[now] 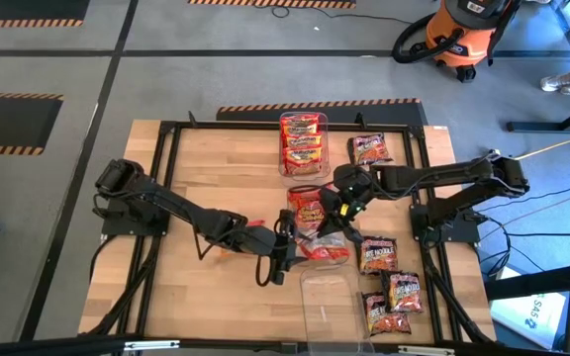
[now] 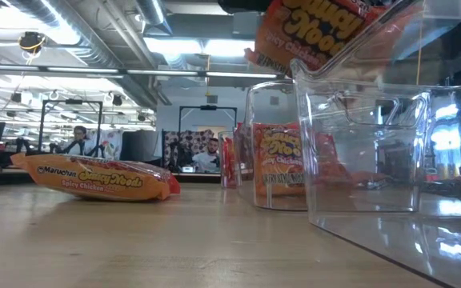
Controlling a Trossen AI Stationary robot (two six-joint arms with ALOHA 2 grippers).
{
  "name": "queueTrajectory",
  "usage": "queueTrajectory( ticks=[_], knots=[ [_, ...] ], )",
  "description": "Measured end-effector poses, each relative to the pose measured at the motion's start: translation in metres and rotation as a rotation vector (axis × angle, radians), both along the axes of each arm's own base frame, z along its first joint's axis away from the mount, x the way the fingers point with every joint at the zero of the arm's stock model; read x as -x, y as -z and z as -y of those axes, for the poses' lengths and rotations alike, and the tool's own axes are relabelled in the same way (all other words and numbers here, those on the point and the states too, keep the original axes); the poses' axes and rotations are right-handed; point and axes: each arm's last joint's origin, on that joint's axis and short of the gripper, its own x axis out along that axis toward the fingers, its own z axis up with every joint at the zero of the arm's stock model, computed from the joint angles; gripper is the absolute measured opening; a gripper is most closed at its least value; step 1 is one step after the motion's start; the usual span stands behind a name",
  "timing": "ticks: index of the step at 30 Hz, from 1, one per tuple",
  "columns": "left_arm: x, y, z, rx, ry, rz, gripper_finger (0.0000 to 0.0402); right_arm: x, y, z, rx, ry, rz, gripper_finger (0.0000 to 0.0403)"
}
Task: Sort Maruchan noodles
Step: Adjust the orange noodle packs in the bin
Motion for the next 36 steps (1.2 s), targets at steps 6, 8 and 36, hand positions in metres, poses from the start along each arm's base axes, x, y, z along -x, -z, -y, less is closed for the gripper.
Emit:
queueTrajectory(
  ticks=[6, 8, 36],
  knots=[
    [-0.004, 0.001, -0.007, 0.009, -0.006, 0.003, 0.0224, -0.004, -0.002, 0.0, -0.009, 0.025, 0.028, 0.0001],
    [-0.005, 0.002, -0.009, 0.011, -0.006, -0.001, 0.0224, -0.005, -0.002, 0.001, -0.007, 0.031, 0.031, 0.0001],
    [-0.006, 0.0, -0.01, 0.059, -0.044, 0.024, 0.0033, -0.006, -0.014, 0.001, -0.006, 0.071, 0.036, 0.0096]
  ],
)
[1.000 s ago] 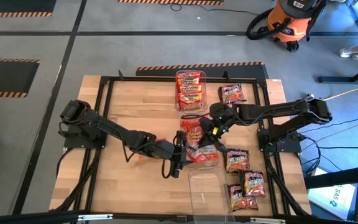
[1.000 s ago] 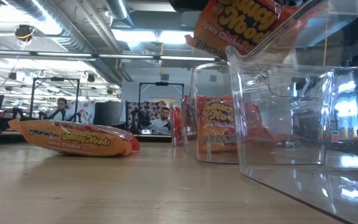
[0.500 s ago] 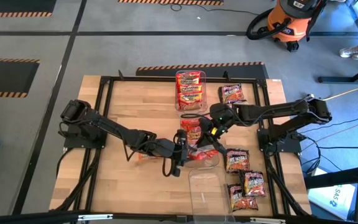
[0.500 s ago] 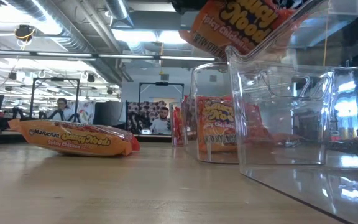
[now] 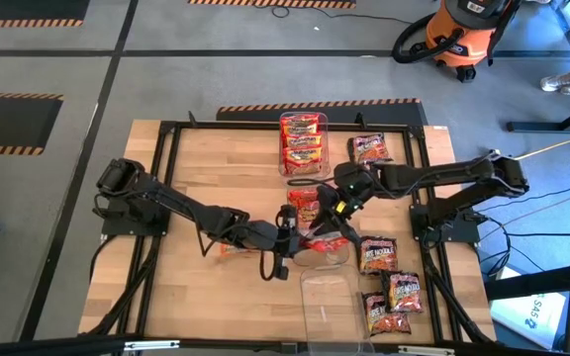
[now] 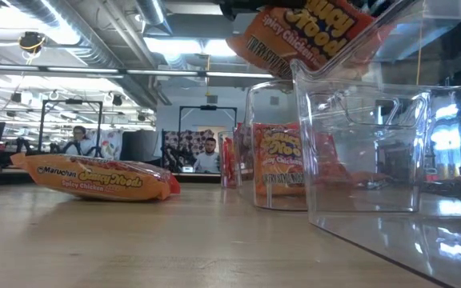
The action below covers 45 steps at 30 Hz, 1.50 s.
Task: Sort Maruchan noodles
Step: Adjust the orange noodle packs in the bin
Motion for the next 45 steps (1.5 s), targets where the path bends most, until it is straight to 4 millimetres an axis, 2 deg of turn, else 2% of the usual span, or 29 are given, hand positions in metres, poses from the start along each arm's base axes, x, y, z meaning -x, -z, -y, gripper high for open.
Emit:
queueTrajectory(
  ticks=[2, 6, 12, 15, 20, 23, 27, 32, 37, 41, 45],
  knots=[
    [0.001, 0.002, 0.002, 0.007, 0.004, -0.011, 0.003, 0.001, -0.015, 0.0, 0.028, -0.018, -0.023, 0.013],
    [0.008, -0.001, 0.005, 0.011, -0.054, -0.031, 0.0029, 0.013, -0.032, -0.001, 0.068, -0.06, -0.188, 0.0181],
    [0.019, -0.014, 0.006, 0.034, -0.132, -0.011, 0.0029, 0.04, -0.055, -0.007, 0.191, 0.016, -0.29, 0.0214],
    [0.019, -0.017, 0.005, 0.038, -0.146, 0.012, 0.0029, 0.057, -0.067, -0.012, 0.267, 0.063, -0.237, 0.0216],
    [0.016, -0.008, -0.003, 0.089, -0.135, 0.097, 0.0029, 0.091, -0.079, -0.022, 0.337, 0.137, -0.031, 0.0207],
    [0.016, -0.002, -0.009, 0.149, -0.129, 0.166, 0.0029, 0.11, -0.075, -0.025, 0.32, 0.195, 0.072, 0.0202],
    [0.014, -0.001, -0.019, 0.234, -0.15, 0.224, 0.0029, 0.12, -0.065, -0.029, 0.23, 0.214, 0.187, 0.0202],
    [0.013, 0.001, -0.028, 0.272, -0.18, 0.226, 0.0029, 0.113, -0.065, -0.032, 0.155, 0.197, 0.258, 0.0241],
    [0.013, 0.0, -0.027, 0.276, -0.173, 0.228, 0.0029, 0.092, -0.066, -0.033, 0.212, 0.282, 0.239, 0.0296],
    [0.013, 0.0, -0.028, 0.275, -0.18, 0.23, 0.0029, 0.072, -0.063, -0.034, 0.298, 0.348, 0.129, 0.0313],
    [0.013, 0.0, -0.028, 0.267, -0.2, 0.231, 0.0029, 0.049, -0.058, -0.039, 0.339, 0.311, -0.003, 0.0312]
  ],
)
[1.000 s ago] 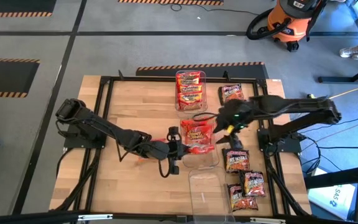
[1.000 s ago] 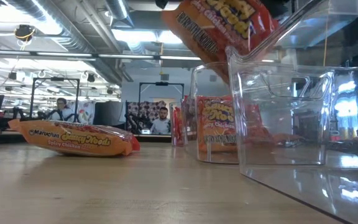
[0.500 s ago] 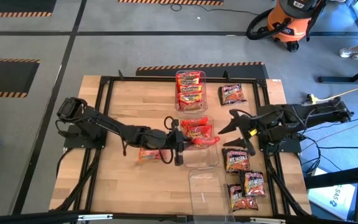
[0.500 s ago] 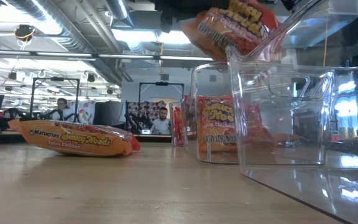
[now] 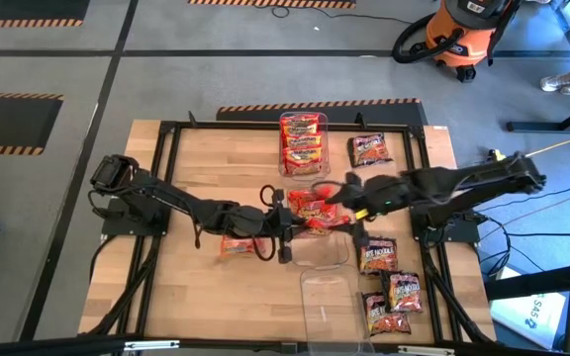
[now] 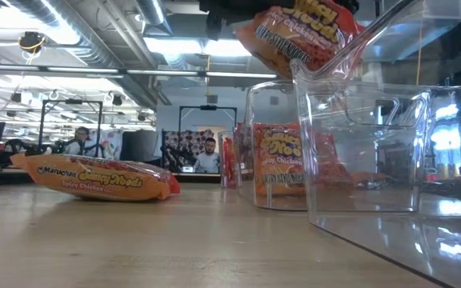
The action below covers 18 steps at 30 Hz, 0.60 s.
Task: Sort Maruchan noodles
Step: Adjust the orange noodle packs in the bin
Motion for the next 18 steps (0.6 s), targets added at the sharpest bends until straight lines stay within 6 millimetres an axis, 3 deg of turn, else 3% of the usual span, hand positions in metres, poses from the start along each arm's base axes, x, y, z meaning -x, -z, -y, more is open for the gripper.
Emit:
queueTrajectory(
  ticks=[6, 12, 18],
  knots=[
    [0.0, 0.0, 0.0, -0.017, -0.01, 0.001, 0.0029, -0.031, 0.015, -0.005, 0.035, -0.022, -0.21, 0.0298],
    [0.0, 0.0, 0.0, -0.023, -0.008, -0.002, 0.0029, -0.051, 0.024, -0.012, 0.011, -0.101, -0.282, 0.0271],
    [0.0, 0.001, 0.0, -0.024, -0.005, -0.01, 0.0036, -0.056, 0.03, -0.012, 0.045, -0.125, -0.297, 0.0178]
  ],
)
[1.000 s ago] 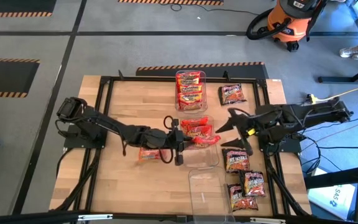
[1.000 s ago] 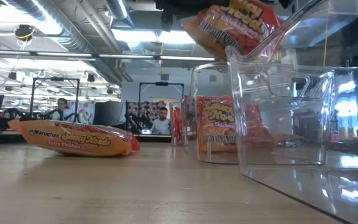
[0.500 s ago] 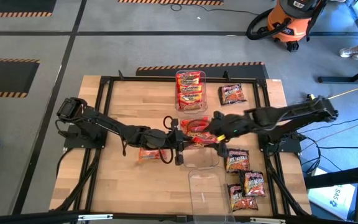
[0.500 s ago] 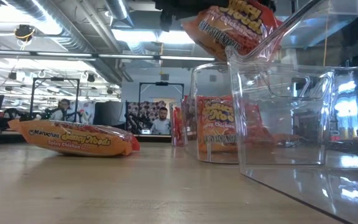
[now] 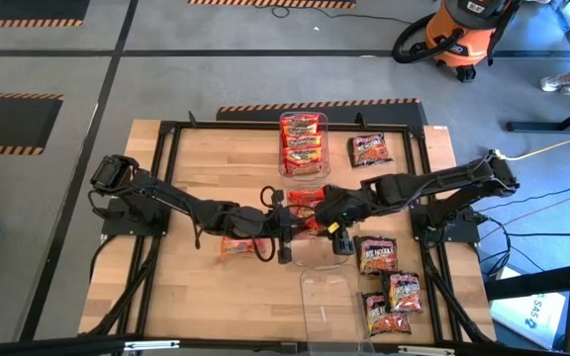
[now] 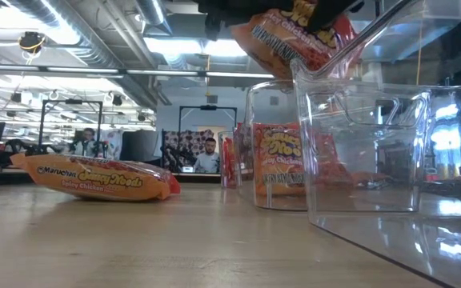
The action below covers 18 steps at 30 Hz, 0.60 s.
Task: Sort Maruchan noodles
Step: Adjust the orange noodle packs in the bin
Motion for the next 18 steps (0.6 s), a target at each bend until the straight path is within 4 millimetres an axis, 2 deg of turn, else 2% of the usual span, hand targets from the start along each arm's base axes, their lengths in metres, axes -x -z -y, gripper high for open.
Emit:
queueTrajectory(
  ticks=[5, 8, 13, 18],
  knots=[
    [0.0, -0.001, -0.001, 0.001, -0.006, 0.007, 0.0072, 0.002, -0.002, 0.001, 0.02, 0.002, 0.01, 0.0074],
    [0.002, 0.001, 0.0, 0.01, -0.01, -0.024, 0.0102, 0.004, -0.004, 0.001, 0.033, -0.013, -0.012, 0.0035],
    [0.029, -0.016, 0.006, 0.041, 0.037, -0.135, 0.0139, 0.008, -0.017, 0.002, 0.039, -0.01, -0.032, 0.0033],
    [0.067, -0.021, 0.016, 0.084, 0.018, -0.329, 0.0143, 0.008, -0.018, 0.002, 0.049, 0.004, -0.026, 0.0035]
  ],
)
